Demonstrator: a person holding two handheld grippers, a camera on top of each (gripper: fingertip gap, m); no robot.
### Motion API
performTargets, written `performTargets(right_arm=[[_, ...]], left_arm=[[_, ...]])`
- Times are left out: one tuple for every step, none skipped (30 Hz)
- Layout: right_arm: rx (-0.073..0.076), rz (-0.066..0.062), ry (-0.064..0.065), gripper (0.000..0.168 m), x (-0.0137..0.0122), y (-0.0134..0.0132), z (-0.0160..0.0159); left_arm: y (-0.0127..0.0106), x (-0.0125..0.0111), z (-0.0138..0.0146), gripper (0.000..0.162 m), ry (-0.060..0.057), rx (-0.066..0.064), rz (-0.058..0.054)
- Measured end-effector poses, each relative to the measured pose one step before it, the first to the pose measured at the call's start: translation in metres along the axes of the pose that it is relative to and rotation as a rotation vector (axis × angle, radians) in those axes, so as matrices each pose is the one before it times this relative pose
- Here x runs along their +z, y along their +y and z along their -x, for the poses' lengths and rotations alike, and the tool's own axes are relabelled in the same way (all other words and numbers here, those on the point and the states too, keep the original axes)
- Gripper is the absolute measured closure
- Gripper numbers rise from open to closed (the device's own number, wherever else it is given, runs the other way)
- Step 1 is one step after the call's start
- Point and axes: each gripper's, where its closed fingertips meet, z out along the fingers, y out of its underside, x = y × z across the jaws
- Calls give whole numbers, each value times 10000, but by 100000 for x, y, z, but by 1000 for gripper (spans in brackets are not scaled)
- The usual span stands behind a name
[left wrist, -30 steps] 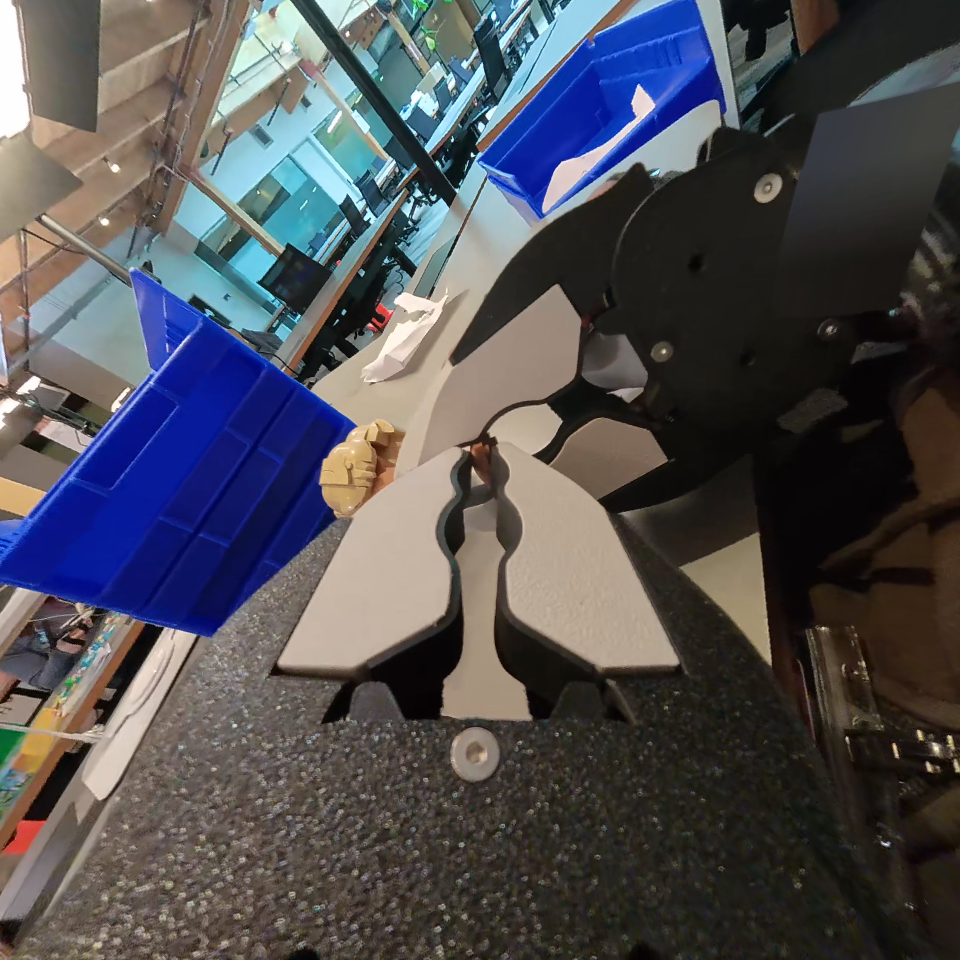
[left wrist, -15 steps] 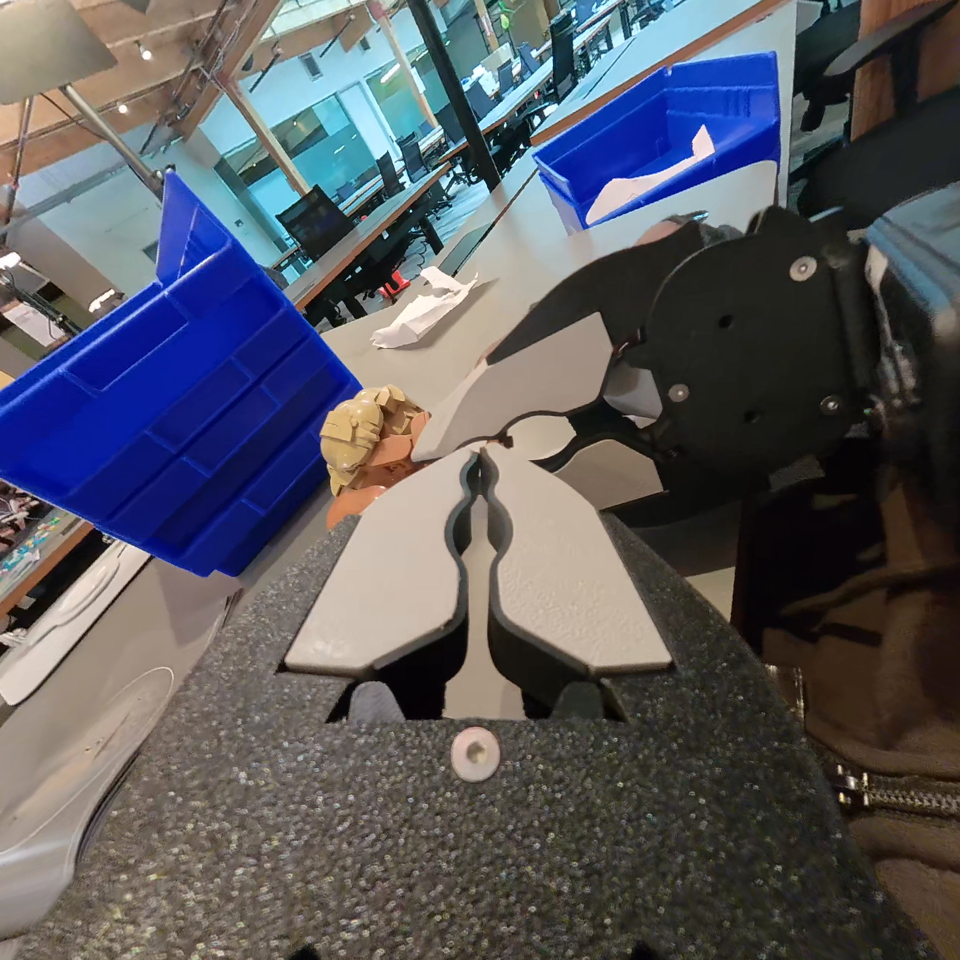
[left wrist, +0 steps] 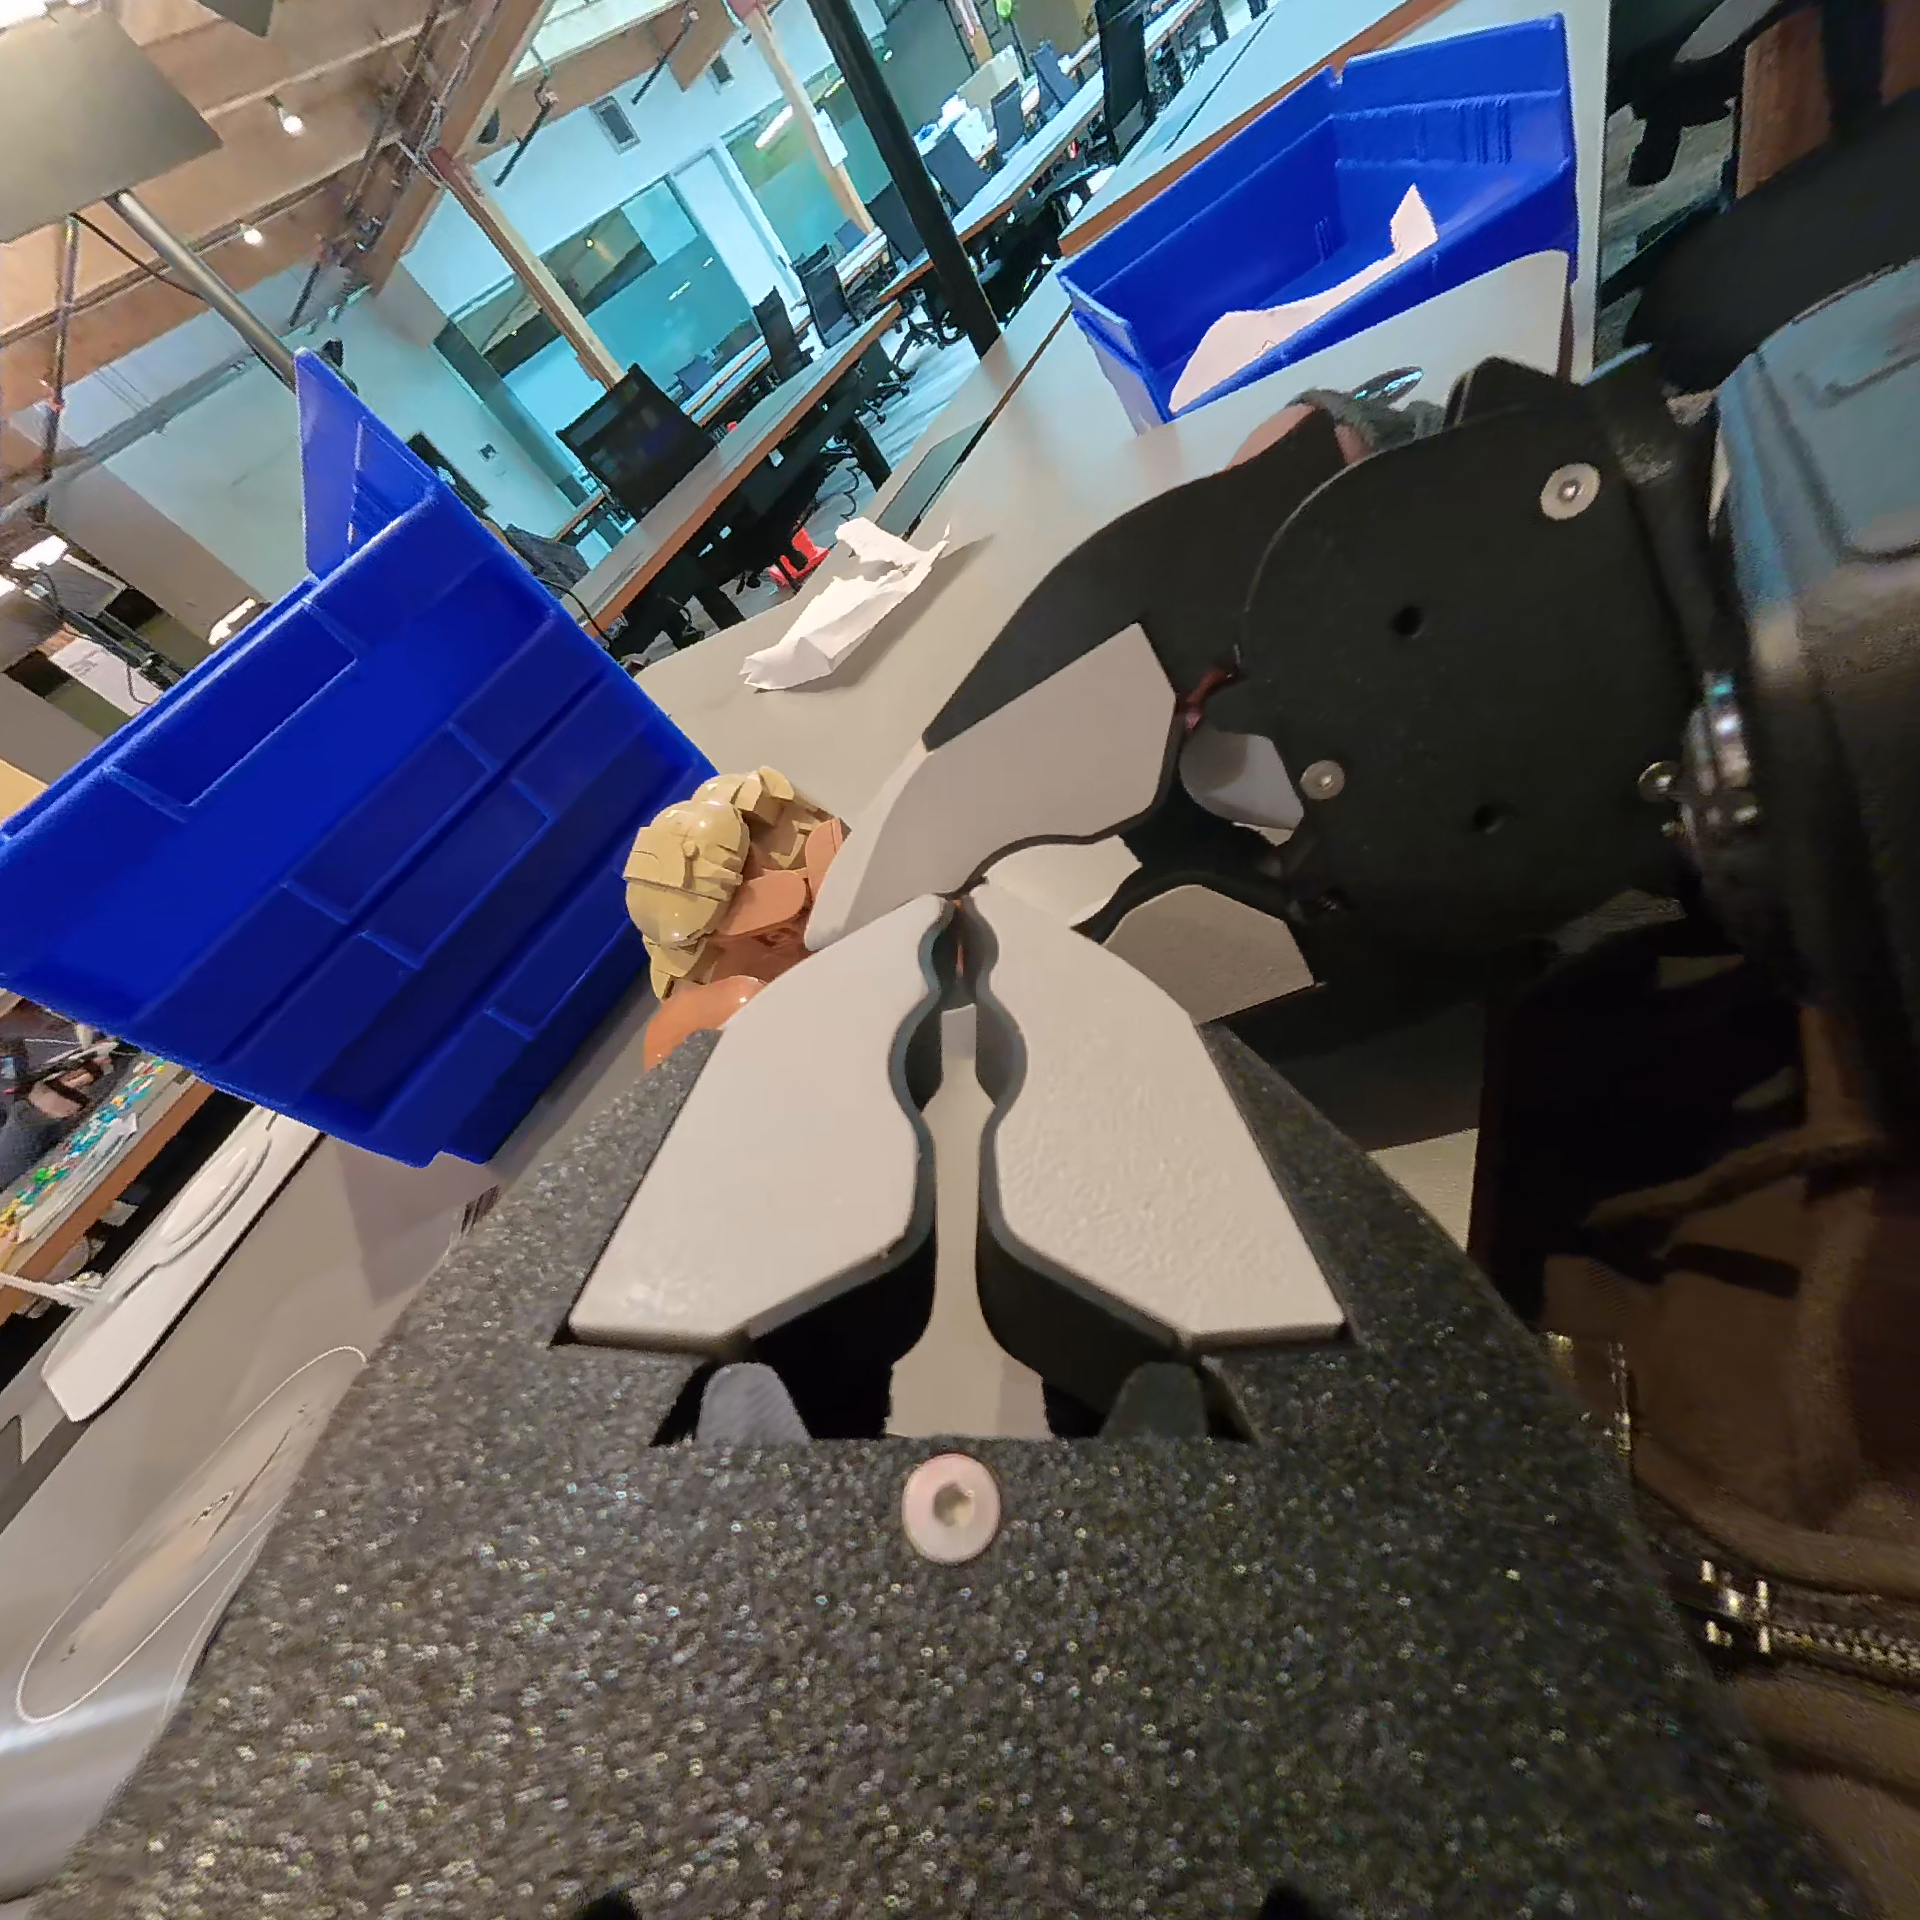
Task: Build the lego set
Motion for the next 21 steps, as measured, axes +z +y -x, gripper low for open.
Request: performTargets(right_arm=[[-2, 14, -35, 152, 11, 19, 31], [-9, 7, -29, 152, 6, 11, 41], [-11, -10, -16, 152, 14, -29, 30], [-12, -9, 4, 152, 5, -17, -1], [-7, -22, -8, 152, -5, -30, 19], [-11, -13, -18, 152, -11, -19, 29], [-26, 0, -9, 152, 1, 2, 25], [-26, 1, -1, 152, -2, -4, -4], [-13, -3, -3, 152, -8, -2, -5], [-16, 18, -4, 152, -1, 30, -11], [-34, 39, -14, 152, 12, 44, 26], [-48, 42, -14, 152, 20, 44, 38], [-49, 9, -5, 152, 2, 0, 29], [-32, -52, -10, 152, -23, -111, 44], [-19, -8, -12, 152, -3, -59, 42], [-19, 11, -7, 152, 15, 26, 9], [21, 14, -28, 152, 12, 29, 34], [28, -8, -25, 152, -6, -14, 12], [12, -11, -18, 152, -11, -5, 19], [-15, 17, -13, 152, 7, 16, 28], [-47, 32, 2, 152, 5, 20, 33]], left_arm=[[12, 5, -13, 162, -13, 19, 14], [35, 12, 1, 162, -9, 0, 28], [7, -4, 20, 161, -22, -9, 17], [-8, -7, 8, 161, -22, -15, -3], [-22, -36, 36, 160, -33, 11, -18], [8, -27, 11, 160, 4, 3, -5], [9, -6, -27, 160, 28, -21, -7], [12, -4, -16, 160, 14, -12, -6], [-19, 8, -20, 160, 10, 2, -10], [-1, 13, -9, 159, 2, 7, -2], [27, 29, -16, 159, -1, 6, 20], [51, 47, -10, 158, -9, 15, 39], [51, 26, 13, 158, -29, 25, 42], [53, 34, 43, 157, -62, 36, 47], [-17, 22, -137, 157, 54, 31, 8], [39, 40, -37, 156, -30, 29, 55], [36, 27, 1, 156, -45, 104, 40], [-11, -13, 9, 156, -29, 67, 1], [-13, -14, 17, 157, -2, 5, -11], [22, -5, 6, 158, 38, -51, -3], [43, -3, -31, 158, 74, -62, 6]])
